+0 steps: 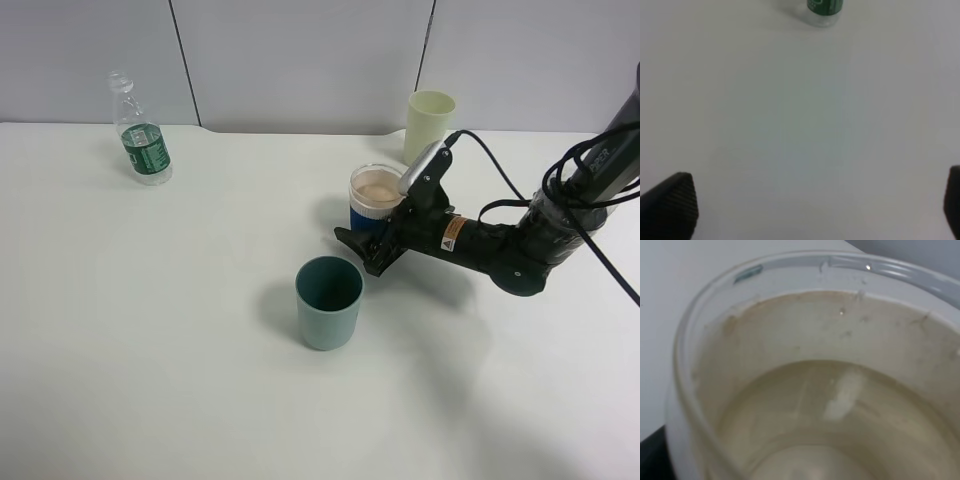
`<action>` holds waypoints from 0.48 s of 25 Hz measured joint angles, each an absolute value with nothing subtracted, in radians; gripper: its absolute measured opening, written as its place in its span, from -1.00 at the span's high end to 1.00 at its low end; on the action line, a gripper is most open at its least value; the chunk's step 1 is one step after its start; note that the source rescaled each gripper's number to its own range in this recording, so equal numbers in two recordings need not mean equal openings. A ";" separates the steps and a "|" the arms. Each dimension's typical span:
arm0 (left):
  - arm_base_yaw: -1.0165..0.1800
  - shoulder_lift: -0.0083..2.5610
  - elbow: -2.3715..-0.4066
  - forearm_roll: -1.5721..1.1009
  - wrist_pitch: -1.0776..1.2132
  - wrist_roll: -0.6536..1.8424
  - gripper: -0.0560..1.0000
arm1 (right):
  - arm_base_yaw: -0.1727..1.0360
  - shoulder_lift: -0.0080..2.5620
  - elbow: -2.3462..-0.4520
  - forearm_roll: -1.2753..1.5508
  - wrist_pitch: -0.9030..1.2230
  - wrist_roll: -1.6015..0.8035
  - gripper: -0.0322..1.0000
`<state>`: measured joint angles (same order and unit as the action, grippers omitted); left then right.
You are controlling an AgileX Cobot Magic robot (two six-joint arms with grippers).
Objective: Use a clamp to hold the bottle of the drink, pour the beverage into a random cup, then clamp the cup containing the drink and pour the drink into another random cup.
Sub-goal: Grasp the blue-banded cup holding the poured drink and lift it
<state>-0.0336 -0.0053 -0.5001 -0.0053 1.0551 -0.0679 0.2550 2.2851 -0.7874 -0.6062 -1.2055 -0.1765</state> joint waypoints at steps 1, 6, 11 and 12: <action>-0.034 -0.005 -0.500 -0.005 1.055 -0.068 -1.00 | 0.254 2.285 -0.787 -0.606 -1.207 -0.177 0.24; -0.034 -0.005 -0.500 -0.005 1.055 -0.068 -1.00 | 0.253 2.285 -0.789 -0.627 -1.208 -0.174 0.75; -0.034 -0.005 -0.500 -0.005 1.055 -0.068 -1.00 | 0.253 2.285 -0.789 -0.634 -1.209 -0.143 0.75; -0.034 -0.005 -0.500 -0.005 1.055 -0.068 -1.00 | 0.253 2.285 -0.789 -0.634 -1.208 -0.127 0.75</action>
